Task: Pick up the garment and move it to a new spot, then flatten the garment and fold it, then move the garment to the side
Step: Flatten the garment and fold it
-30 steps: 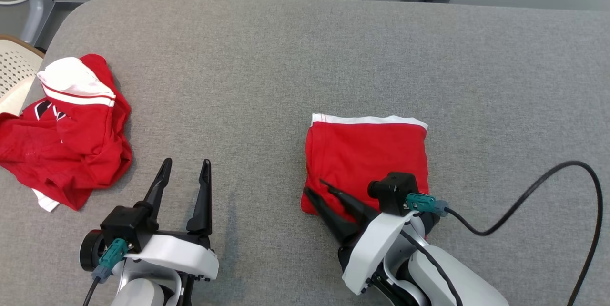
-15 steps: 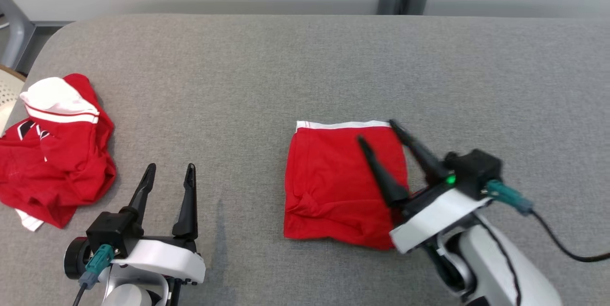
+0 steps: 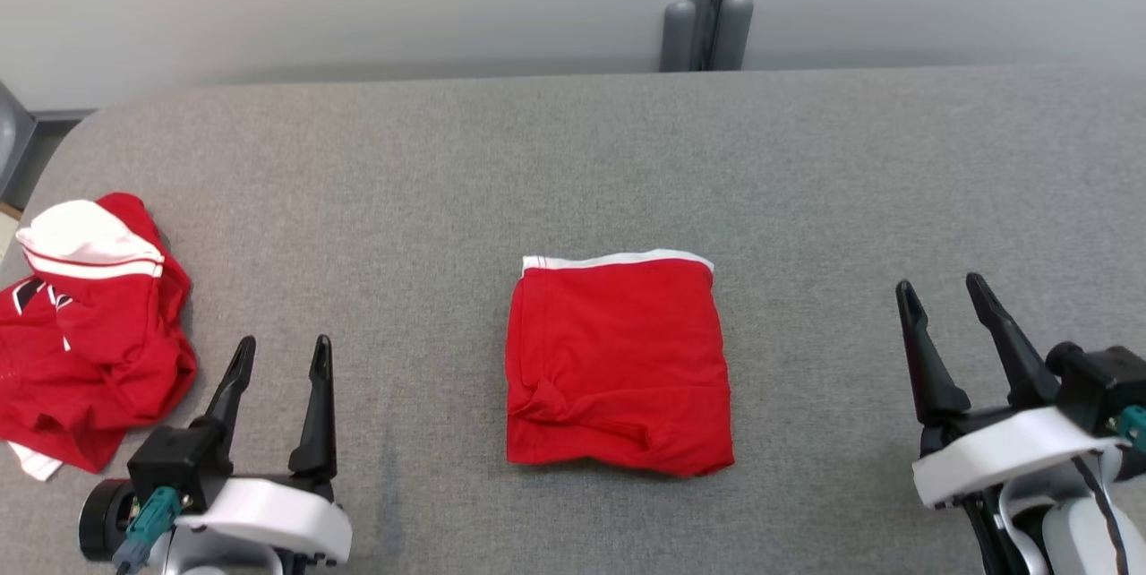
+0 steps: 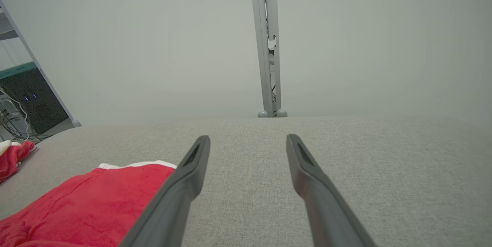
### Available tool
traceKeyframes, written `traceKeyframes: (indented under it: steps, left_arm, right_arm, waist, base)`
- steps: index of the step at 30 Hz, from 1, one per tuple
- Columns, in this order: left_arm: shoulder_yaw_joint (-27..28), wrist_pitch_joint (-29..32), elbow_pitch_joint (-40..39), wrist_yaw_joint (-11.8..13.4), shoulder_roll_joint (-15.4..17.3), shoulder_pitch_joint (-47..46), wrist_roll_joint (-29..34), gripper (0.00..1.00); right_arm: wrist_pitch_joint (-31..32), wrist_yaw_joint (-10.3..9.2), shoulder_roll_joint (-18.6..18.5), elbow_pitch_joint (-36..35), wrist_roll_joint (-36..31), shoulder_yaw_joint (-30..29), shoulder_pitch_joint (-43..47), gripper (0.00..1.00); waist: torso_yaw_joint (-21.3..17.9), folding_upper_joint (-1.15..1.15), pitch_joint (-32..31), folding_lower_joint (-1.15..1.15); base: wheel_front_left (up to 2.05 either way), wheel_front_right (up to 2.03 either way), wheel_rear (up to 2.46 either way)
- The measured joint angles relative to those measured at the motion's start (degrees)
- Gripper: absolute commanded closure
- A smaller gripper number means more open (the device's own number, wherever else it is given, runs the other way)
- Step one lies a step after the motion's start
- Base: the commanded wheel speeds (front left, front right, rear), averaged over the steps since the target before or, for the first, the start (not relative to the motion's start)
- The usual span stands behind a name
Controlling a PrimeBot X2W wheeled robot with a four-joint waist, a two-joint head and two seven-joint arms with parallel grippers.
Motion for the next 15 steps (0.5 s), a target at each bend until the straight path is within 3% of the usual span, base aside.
traceKeyframes:
  steps: [15]
  left_arm:
    - [1.00,2.67,-4.61,3.04,2.97,8.98,-0.49,0.00]
  right_arm:
    - [4.92,0.01,0.59,-5.12,-2.45,-1.88,9.72,0.00]
  waist:
    - [-2.91,0.00,-7.65,0.00]
  base:
    - [0.00,0.00,0.00]
